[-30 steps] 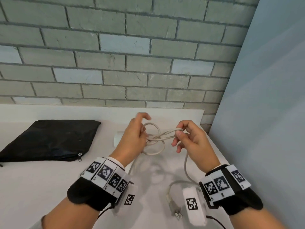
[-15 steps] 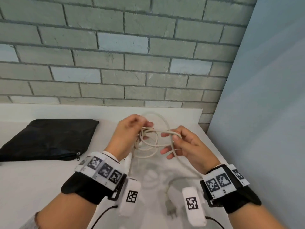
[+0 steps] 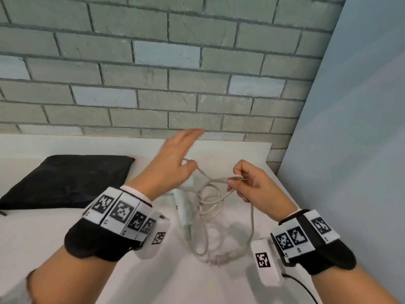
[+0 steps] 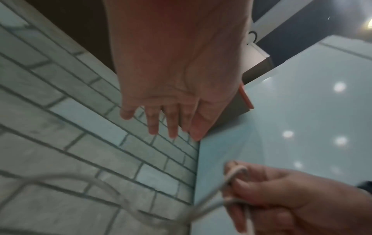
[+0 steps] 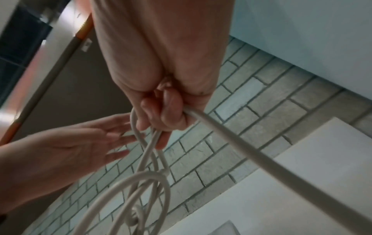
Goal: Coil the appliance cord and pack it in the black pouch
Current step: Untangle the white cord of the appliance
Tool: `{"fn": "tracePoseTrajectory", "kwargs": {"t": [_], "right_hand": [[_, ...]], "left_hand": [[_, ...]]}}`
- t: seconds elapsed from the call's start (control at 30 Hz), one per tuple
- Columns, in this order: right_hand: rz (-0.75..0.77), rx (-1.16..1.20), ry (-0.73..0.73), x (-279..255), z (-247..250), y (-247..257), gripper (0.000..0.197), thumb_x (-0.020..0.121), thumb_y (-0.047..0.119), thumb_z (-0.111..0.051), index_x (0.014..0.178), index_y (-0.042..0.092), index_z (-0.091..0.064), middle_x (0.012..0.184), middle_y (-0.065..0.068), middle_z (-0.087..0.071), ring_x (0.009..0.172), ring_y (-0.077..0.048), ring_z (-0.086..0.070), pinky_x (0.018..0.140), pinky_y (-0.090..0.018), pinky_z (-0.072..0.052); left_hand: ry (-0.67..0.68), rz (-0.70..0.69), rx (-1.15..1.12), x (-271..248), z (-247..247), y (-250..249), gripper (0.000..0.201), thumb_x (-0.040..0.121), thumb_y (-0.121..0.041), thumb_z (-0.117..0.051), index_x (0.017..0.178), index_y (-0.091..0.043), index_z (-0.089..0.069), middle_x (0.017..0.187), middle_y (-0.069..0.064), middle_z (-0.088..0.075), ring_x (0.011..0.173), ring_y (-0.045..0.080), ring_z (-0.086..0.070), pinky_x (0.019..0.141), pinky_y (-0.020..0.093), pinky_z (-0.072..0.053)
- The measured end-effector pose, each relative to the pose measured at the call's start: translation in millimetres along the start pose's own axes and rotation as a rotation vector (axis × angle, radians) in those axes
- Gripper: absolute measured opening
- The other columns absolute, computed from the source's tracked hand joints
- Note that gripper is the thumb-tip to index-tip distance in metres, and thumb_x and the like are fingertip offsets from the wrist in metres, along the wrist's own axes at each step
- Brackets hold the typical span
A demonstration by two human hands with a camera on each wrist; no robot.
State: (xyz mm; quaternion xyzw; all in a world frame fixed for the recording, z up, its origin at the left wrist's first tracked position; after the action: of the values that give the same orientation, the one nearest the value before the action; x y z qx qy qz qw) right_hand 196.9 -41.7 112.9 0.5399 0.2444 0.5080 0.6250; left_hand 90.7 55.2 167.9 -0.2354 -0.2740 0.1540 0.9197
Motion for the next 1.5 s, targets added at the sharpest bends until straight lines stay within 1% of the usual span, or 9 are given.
{"fn": "tracePoseTrajectory", "kwargs": {"t": [0.07,0.17,0.33,0.57,0.7,1.0,1.23,1.33,1.5], "right_hand": [[0.055,-0.044,0.034,2.9,-8.6,11.8,0.028,0.088,-0.002,-0.05,0.07,0.013,-0.035,0.066,-0.015,-0.052,0.046,-0.005,-0.039,0.043,-0.014,-0.03],[0.112,-0.097,0.026,4.4,-8.7,25.9,0.029,0.088,0.004,-0.054,0.068,0.013,-0.035,0.064,-0.008,-0.05,0.053,-0.008,-0.049,0.048,-0.015,-0.038],[0.119,0.008,0.064,-1.7,-7.6,15.0,0.031,0.087,-0.006,-0.05,0.068,0.012,-0.033,0.077,-0.016,-0.046,0.073,-0.006,-0.061,0.068,-0.015,-0.046],[-0.156,0.141,0.139,-15.4,-16.9,-46.8,0.032,0.089,-0.007,-0.045,0.071,0.016,-0.031,0.072,0.005,-0.066,0.064,-0.01,-0.063,0.068,-0.031,-0.045],[-0.221,0.284,0.077,-19.0,-17.5,-51.1,0.022,0.089,0.012,-0.05,0.072,0.015,-0.038,0.076,-0.007,-0.064,0.065,-0.027,-0.067,0.059,-0.031,-0.052],[-0.32,0.282,-0.063,-17.9,0.9,-54.3,0.025,0.097,0.013,-0.033,0.078,0.008,-0.048,0.068,-0.017,-0.059,0.052,-0.028,-0.062,0.041,-0.026,-0.049],[-0.348,0.19,-0.237,-9.8,22.5,-41.5,0.032,0.091,0.0,-0.02,0.088,0.007,-0.051,0.059,-0.014,-0.053,0.036,-0.022,-0.053,0.033,-0.019,-0.039],[-0.421,0.185,-0.245,-6.9,18.1,-47.0,0.031,0.089,-0.001,-0.022,0.088,0.007,-0.051,0.056,-0.014,-0.052,0.03,-0.018,-0.047,0.03,-0.016,-0.029],[-0.525,0.223,-0.262,-5.6,16.1,-53.9,0.027,0.09,0.0,-0.025,0.093,0.009,-0.05,0.054,-0.014,-0.052,0.027,-0.015,-0.041,0.03,-0.013,-0.026]], "left_hand": [[0.212,-0.059,0.109,4.4,-31.5,-16.1,0.045,0.093,-0.029,-0.04,0.138,-0.027,-0.036,0.144,-0.003,-0.042,0.137,0.012,-0.03,0.118,0.043,-0.005],[0.444,-0.002,-0.033,1.8,-64.2,-10.3,0.03,0.095,-0.032,-0.041,0.108,-0.015,-0.063,0.087,0.001,-0.064,0.085,0.013,-0.059,0.086,0.028,-0.036],[0.004,0.259,-0.767,16.1,-18.2,26.5,0.033,0.096,-0.024,-0.04,0.066,-0.018,-0.051,0.051,-0.007,-0.045,0.048,0.008,-0.044,0.061,0.029,-0.044],[-0.294,0.2,-1.502,18.5,49.2,53.6,0.036,0.098,-0.03,-0.028,0.07,-0.019,-0.046,0.072,-0.009,-0.073,0.059,0.005,-0.064,0.056,0.022,-0.054],[-0.388,0.162,-1.64,12.1,58.4,62.5,0.037,0.098,-0.029,-0.027,0.069,-0.016,-0.045,0.087,-0.006,-0.074,0.078,0.01,-0.071,0.061,0.024,-0.056],[-0.229,0.177,-1.272,5.8,46.9,43.9,0.031,0.098,-0.024,-0.029,0.073,-0.016,-0.045,0.121,-0.003,-0.058,0.086,0.018,-0.072,0.061,0.032,-0.059],[-0.167,0.498,-0.989,-17.6,12.0,71.5,0.022,0.097,-0.011,-0.035,0.092,-0.007,-0.055,0.093,0.011,-0.065,0.061,0.018,-0.071,0.058,0.028,-0.06],[0.019,0.578,-0.815,-28.0,-14.9,67.0,0.022,0.092,-0.004,-0.043,0.108,-0.007,-0.057,0.094,0.009,-0.067,0.061,0.018,-0.069,0.059,0.028,-0.057],[0.486,0.275,-0.165,-42.0,-54.3,24.7,0.018,0.087,-0.026,-0.057,0.082,-0.016,-0.071,0.081,-0.001,-0.074,0.075,0.014,-0.07,0.078,0.023,-0.05]]}}
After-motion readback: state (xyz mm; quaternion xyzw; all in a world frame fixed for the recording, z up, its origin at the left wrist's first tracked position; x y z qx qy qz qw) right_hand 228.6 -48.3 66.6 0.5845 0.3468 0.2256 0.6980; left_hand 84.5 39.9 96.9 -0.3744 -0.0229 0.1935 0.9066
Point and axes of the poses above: each hand's wrist, its own x-axis towards the middle knuckle, its own z-axis out of the back of the hand, y = z × x, the point moved 10 cm from there along x, towards the middle knuckle
